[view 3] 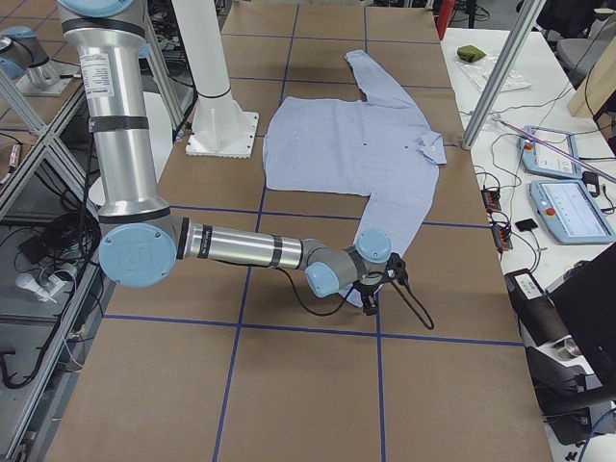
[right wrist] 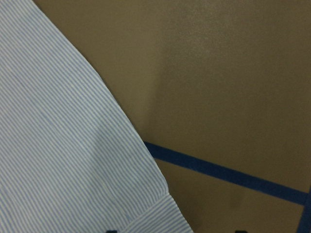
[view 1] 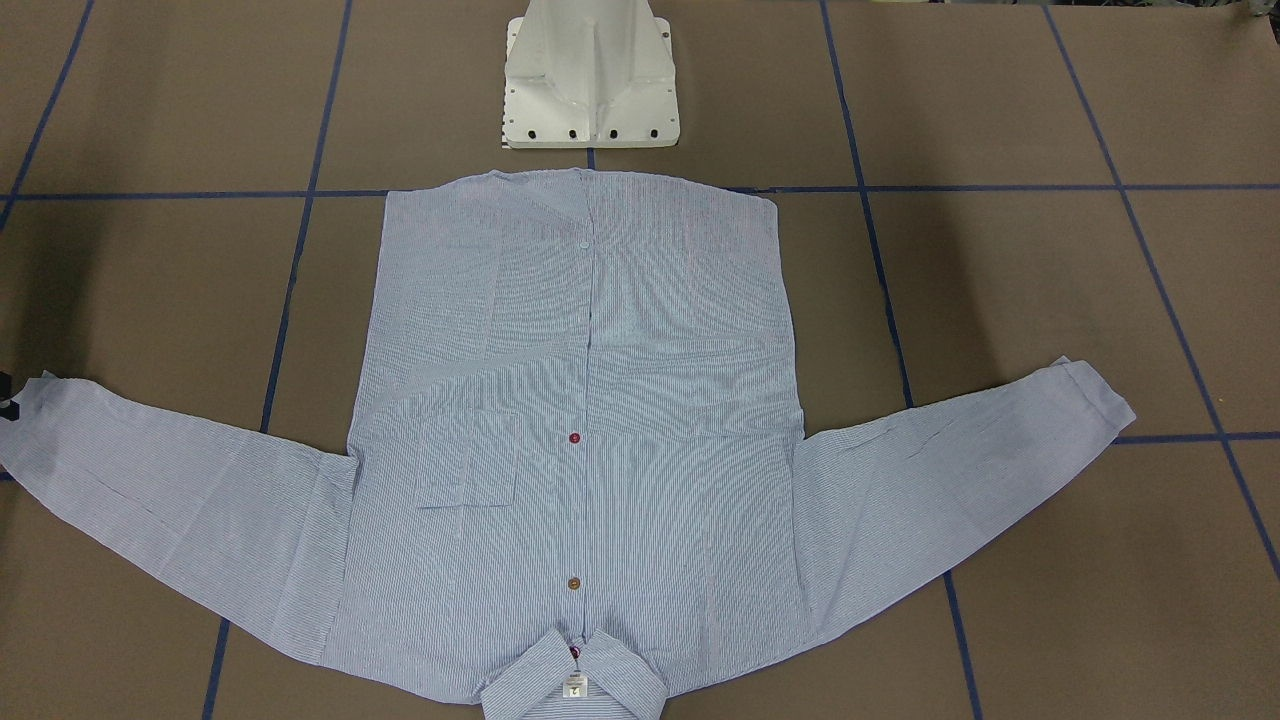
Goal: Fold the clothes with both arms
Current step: 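Lower the right gripper to the cuff of the sleeve nearest it and grasp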
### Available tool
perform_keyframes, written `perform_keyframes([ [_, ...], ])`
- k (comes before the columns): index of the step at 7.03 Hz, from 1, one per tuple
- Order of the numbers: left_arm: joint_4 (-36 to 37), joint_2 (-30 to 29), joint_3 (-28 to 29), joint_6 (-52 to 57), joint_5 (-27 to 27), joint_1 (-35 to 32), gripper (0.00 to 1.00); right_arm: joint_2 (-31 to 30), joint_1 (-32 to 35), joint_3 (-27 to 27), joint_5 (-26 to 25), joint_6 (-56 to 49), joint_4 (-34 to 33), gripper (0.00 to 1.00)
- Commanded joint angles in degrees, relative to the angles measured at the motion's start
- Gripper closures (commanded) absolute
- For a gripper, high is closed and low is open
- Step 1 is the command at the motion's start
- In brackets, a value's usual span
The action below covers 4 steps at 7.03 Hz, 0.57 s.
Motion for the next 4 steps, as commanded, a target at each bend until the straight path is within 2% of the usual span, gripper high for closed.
perform_keyframes([
  [1,0.0,0.0,0.0,0.07,0.0,-0.03,0.0,1.56,-0.07,-0.52,-0.04,-0.06,-2.04,0.26],
  [2,0.0,0.09,0.0,0.07,0.0,0.05,0.0,2.1,-0.07,-1.14,-0.04,-0.06,-2.14,0.27],
  [4,0.0,0.09,0.0,-0.02,0.0,-0.03,0.0,2.1,-0.24,-1.49,0.22,-0.15,-2.23,0.34],
])
